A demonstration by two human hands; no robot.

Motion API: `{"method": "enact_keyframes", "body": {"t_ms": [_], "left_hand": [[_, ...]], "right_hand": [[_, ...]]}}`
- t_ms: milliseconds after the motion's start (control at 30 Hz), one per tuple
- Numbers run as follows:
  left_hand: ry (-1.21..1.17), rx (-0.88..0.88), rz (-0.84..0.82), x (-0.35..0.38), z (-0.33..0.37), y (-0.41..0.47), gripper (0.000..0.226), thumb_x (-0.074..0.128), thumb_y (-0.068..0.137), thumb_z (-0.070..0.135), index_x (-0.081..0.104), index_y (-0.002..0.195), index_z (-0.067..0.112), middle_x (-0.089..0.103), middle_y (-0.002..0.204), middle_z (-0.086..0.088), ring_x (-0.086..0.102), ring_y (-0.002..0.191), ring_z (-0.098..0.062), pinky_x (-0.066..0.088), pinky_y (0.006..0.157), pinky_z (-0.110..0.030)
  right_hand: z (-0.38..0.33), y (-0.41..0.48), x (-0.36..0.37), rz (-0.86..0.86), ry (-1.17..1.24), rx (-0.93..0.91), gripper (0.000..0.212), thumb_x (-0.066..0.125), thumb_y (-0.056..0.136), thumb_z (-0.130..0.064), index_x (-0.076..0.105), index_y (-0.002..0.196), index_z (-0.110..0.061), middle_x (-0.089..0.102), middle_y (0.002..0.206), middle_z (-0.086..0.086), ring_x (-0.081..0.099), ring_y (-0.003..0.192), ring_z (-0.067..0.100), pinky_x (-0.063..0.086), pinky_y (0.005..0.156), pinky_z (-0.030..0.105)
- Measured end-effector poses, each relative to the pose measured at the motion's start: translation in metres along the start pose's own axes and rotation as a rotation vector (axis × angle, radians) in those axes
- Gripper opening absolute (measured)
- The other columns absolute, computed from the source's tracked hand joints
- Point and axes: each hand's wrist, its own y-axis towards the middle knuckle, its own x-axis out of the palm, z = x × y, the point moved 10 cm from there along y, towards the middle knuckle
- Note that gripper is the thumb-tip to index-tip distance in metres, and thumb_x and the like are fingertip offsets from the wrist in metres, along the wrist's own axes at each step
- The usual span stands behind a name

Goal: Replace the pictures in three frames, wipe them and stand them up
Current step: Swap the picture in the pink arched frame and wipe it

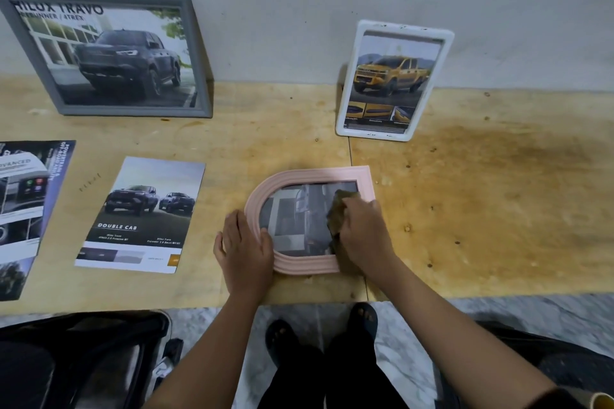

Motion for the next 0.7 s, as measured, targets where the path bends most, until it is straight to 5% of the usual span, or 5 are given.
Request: {"method": "enact_keyframes", "body": {"t_ms": [233, 333, 433, 567, 700], "left_hand": [[0.002, 0.011, 0.013, 0.0, -0.001, 0.0, 0.057, 0.035, 0.086, 0.038, 0.034, 0.135, 0.009, 0.043, 0.138, -0.01, 0.044, 0.126, -0.027, 0.026, 0.11, -0.049], [-0.011, 0.014, 0.026, -0.001, 0.0, 0.0, 0.056, 0.037, 0.086, 0.036, 0.035, 0.135, 0.008, 0.043, 0.139, -0.01, 0.043, 0.127, -0.027, 0.025, 0.111, -0.048], [-0.02, 0.016, 0.034, -0.001, 0.0, -0.001, 0.055, 0.04, 0.088, 0.033, 0.035, 0.136, 0.007, 0.042, 0.14, -0.01, 0.042, 0.128, -0.026, 0.024, 0.112, -0.047], [-0.012, 0.002, 0.029, 0.003, -0.001, -0.001, 0.052, 0.048, 0.092, 0.026, 0.034, 0.138, 0.006, 0.04, 0.143, -0.011, 0.04, 0.13, -0.026, 0.02, 0.113, -0.046], [-0.007, -0.007, 0.037, 0.004, -0.001, -0.001, 0.051, 0.049, 0.092, 0.025, 0.036, 0.137, 0.005, 0.041, 0.142, -0.011, 0.042, 0.128, -0.027, 0.02, 0.113, -0.046]], "right_hand": [[-0.075, -0.024, 0.065, -0.442, 0.145, -0.244, 0.035, 0.035, 0.088, -0.02, 0.063, 0.105, -0.006, 0.063, 0.107, 0.015, 0.054, 0.098, 0.03, 0.041, 0.087, 0.037], [-0.042, 0.01, 0.007, -0.142, 0.298, -0.086, 0.031, 0.037, 0.086, -0.016, 0.064, 0.098, -0.008, 0.064, 0.094, 0.012, 0.056, 0.088, 0.026, 0.045, 0.075, 0.036], [0.011, 0.023, -0.045, 0.172, 0.091, 0.053, 0.026, 0.039, 0.089, -0.007, 0.062, 0.102, -0.01, 0.063, 0.093, 0.007, 0.051, 0.091, 0.027, 0.043, 0.068, 0.036], [0.036, 0.001, -0.016, 0.032, -0.294, -0.124, 0.048, 0.05, 0.074, 0.003, 0.062, 0.117, -0.012, 0.063, 0.12, 0.002, 0.05, 0.087, 0.032, 0.041, 0.058, 0.033], [0.043, -0.026, -0.015, 0.018, -0.251, -0.197, 0.048, 0.046, 0.067, 0.002, 0.07, 0.106, -0.01, 0.069, 0.112, 0.001, 0.053, 0.074, 0.029, 0.05, 0.052, 0.031]]}}
